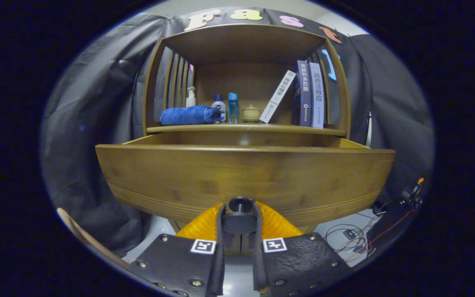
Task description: Pull open the drawer, take out the items inside it, and place them on the countertop above the cabinet.
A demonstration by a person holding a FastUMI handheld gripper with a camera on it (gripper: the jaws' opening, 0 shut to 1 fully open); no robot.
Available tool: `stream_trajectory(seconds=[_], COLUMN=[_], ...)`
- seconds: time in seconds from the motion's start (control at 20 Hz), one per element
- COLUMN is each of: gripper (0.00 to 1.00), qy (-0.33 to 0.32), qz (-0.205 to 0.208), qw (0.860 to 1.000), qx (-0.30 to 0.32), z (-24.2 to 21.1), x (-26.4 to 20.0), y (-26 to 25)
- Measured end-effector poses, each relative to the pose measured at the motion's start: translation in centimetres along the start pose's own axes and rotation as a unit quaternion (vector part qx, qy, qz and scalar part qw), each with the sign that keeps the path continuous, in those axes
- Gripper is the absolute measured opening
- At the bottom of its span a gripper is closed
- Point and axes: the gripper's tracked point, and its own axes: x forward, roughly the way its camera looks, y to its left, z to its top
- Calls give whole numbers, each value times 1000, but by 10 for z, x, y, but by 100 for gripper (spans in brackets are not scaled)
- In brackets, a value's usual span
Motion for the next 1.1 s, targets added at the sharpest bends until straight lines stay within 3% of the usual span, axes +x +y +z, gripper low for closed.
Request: stream_trajectory(seconds=[0.45, 0.75, 0.9, 1.1], gripper=[28, 38, 43, 43], qy=[-15, -13, -40, -100], qz=[5, 17, 18, 18], qw=[1000, 1000, 999, 992], qx=[-10, -7, -28, -78], z=[2, 2, 15, 53], x=[-3, -6, -22, -54], y=[2, 3, 4, 8])
